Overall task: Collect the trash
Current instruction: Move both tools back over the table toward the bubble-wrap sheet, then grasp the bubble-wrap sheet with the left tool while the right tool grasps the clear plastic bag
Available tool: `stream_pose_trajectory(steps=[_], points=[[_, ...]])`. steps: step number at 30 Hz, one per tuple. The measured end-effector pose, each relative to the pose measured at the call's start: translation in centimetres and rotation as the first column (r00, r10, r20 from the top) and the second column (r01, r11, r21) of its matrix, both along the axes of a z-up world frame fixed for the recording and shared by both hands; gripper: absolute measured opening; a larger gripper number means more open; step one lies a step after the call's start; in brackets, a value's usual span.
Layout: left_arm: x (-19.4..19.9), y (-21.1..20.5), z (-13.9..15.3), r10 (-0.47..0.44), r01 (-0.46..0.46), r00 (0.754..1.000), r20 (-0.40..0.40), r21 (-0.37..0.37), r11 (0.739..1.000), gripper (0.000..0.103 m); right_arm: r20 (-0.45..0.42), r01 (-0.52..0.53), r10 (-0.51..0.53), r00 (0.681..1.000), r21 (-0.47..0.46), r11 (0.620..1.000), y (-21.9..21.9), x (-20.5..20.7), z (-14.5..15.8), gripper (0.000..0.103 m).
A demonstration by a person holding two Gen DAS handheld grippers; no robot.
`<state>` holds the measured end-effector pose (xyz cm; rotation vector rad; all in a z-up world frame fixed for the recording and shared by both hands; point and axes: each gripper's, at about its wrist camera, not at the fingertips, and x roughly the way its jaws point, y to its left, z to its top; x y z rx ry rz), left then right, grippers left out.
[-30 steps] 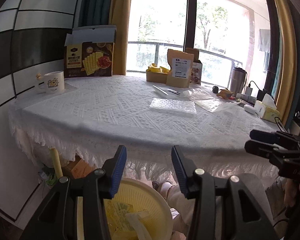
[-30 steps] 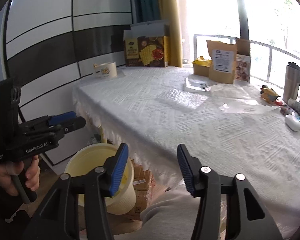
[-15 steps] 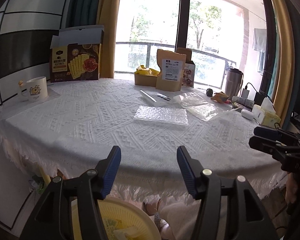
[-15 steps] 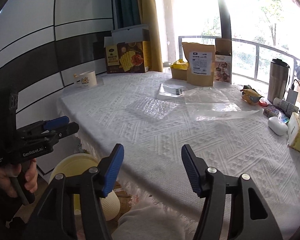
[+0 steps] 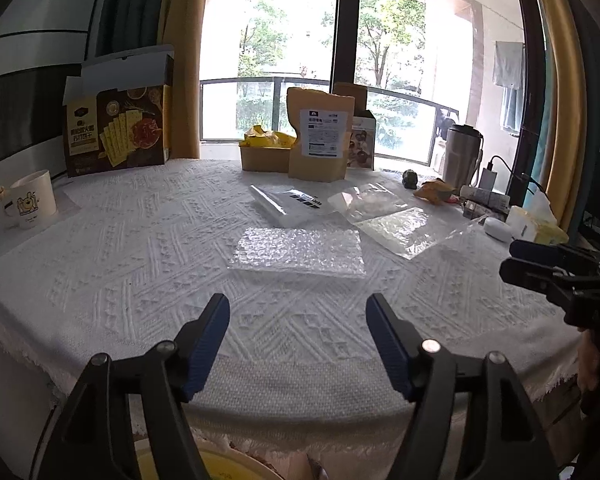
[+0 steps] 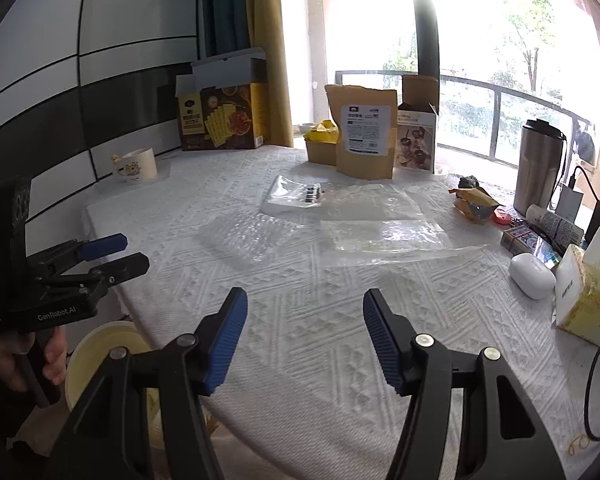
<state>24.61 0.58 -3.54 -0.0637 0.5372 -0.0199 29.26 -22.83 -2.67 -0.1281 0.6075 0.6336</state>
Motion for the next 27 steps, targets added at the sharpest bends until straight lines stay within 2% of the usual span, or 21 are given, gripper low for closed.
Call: stream_pose_trajectory(steps=[5,10,12,16,21,27], points=[[3.4,-1.1,0.3,-0.034,0.035,0.999,-0.032,0.024,0.999,0.074,-0.011,0.004,-0.005,1.000,-0.024,1.000,-0.3,2.0,-0.2,0.058],[7.0,-0.8,-0.3,-0.052,0.043,0.993,-0.110,-0.080,0.996,0.075,-0.050,0.020,-0.021,0.999,-0.014,1.000,-1.0,4.0,-0.5,0.059],[8.0,-0.6,-0.5,-0.040,0.028,0.991,-0.126,-0.095,0.995,0.075,-0.086,0.017,-0.018,0.996,-0.007,1.000,-0.9,4.8,-0.8,0.065],[9.3,-0.3,-0.6,-0.033,0.023,0.992,-0.122,-0.085,0.996,0.075,-0.132,0.025,-0.023,0.991,0.013,1.000,-0.7,6.6,-1.5,0.075],[10.7,0.6,-0.4,-0.011,0.002,0.992,-0.123,-0.076,0.997,0.075,-0.251,0.088,-0.059,0.966,0.104,0.991,-1.5,10.3,-2.5,0.077],[12.6,2.5,-0.8,0.027,-0.035,0.987,-0.156,-0.049,0.998,0.079,-0.338,0.175,-0.113,0.934,0.159,0.972,-2.2,13.7,-3.2,0.081]])
